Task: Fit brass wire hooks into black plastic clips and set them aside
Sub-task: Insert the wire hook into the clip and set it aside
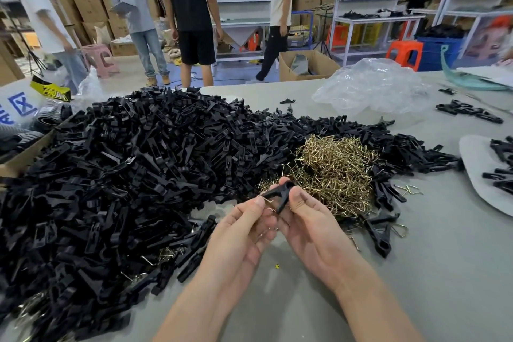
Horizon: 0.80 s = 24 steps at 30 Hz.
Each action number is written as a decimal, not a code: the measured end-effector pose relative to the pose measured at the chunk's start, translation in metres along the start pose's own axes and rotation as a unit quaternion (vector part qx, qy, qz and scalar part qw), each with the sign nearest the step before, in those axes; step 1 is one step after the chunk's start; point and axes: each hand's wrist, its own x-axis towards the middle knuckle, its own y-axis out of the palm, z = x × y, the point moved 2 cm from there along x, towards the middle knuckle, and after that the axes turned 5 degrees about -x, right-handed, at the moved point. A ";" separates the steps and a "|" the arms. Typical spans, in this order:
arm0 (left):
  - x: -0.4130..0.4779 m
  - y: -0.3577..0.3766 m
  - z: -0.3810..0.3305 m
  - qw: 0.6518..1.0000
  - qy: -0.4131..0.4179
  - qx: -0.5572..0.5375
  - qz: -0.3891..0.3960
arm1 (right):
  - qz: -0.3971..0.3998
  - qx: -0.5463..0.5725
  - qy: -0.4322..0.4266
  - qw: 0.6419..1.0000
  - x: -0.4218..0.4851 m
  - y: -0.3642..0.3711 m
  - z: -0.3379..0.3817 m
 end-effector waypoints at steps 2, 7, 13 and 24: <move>0.002 -0.002 0.003 0.999 -0.026 -0.008 -0.019 | 0.001 -0.005 -0.006 1.000 0.001 0.000 -0.001; 0.000 0.000 0.006 0.988 -0.085 -0.124 -0.033 | 0.010 -0.040 -0.030 0.999 0.001 0.001 -0.006; -0.002 0.000 0.009 0.987 -0.103 -0.106 -0.056 | 0.026 -0.069 -0.063 0.995 0.003 -0.003 -0.009; -0.005 0.003 0.015 0.980 -0.082 -0.148 -0.105 | 0.045 -0.315 -0.140 0.938 -0.004 -0.004 -0.013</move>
